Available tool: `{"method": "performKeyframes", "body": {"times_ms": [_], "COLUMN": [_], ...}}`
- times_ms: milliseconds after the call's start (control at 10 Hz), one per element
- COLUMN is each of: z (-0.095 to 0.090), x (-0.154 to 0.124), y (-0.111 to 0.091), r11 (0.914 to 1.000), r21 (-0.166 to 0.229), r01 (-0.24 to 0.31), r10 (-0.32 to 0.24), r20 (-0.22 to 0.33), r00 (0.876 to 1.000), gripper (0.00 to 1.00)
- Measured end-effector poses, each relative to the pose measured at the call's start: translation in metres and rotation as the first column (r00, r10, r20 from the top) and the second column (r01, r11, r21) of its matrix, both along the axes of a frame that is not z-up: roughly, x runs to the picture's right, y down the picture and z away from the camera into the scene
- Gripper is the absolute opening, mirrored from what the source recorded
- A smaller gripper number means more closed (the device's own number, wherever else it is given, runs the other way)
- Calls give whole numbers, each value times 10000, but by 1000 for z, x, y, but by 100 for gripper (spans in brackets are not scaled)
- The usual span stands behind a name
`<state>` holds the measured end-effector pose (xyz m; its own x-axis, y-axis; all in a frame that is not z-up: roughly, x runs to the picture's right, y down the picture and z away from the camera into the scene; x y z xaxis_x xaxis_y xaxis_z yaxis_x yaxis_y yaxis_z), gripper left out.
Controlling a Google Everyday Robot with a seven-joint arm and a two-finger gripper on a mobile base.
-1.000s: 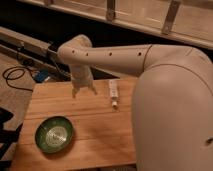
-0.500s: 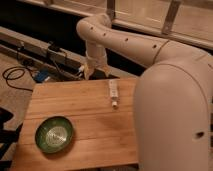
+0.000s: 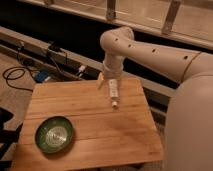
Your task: Place the bottle in the ceramic bowl
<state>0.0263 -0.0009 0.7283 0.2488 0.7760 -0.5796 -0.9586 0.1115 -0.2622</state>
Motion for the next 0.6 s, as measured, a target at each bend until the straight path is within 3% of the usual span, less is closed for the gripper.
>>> {"method": "performKeyframes", "body": {"times_ms": [200, 600], "z": [3, 5], "x": [4, -7], "y": [8, 8], "r11": [9997, 9999], "r21": [-43, 92], "r01": [-238, 78], "r10": [238, -79], "r20": [51, 13], "r00": [9997, 10000], "gripper": [65, 65]}}
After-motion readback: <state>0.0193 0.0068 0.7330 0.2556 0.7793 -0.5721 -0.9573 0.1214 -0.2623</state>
